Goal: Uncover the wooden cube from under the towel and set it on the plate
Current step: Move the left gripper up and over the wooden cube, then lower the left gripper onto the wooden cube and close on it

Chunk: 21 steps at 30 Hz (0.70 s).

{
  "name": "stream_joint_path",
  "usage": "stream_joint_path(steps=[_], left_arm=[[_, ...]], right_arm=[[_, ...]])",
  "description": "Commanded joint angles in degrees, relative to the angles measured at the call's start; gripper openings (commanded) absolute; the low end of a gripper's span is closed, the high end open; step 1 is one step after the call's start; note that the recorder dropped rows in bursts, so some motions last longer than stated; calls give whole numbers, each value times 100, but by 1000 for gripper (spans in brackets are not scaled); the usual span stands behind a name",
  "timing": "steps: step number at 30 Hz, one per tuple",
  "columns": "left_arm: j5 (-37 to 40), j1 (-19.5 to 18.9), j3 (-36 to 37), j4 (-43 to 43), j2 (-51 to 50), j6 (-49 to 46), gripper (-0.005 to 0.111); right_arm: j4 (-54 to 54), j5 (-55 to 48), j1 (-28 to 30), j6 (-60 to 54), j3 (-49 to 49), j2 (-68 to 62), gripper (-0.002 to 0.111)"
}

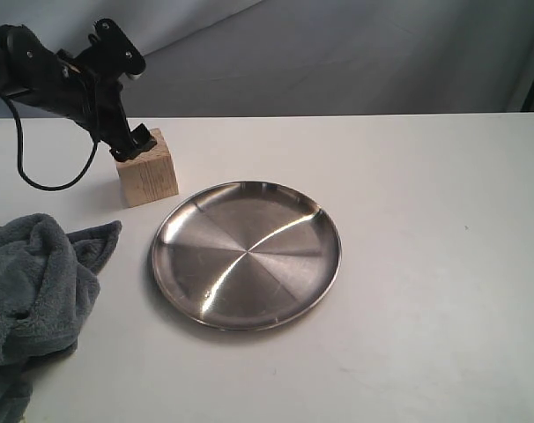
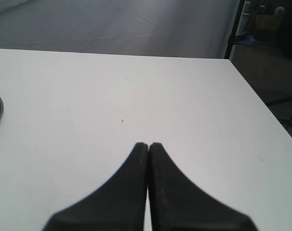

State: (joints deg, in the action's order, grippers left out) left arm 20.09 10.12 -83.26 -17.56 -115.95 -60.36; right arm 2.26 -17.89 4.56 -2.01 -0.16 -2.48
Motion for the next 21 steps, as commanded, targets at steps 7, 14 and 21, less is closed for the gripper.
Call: stream_joint_path(steps=[7,14,21], left_arm=[[540,-19,-64,10,-130,31,105],[734,-85,-571,10,-610,32,105],[1510,-109,-1474,10,-1090,102,105]], right_arm=[[7,12,-4,-55,16,26,0],[7,12,-4,-55,16,26,0],[7,12,-4,-55,16,26,0]])
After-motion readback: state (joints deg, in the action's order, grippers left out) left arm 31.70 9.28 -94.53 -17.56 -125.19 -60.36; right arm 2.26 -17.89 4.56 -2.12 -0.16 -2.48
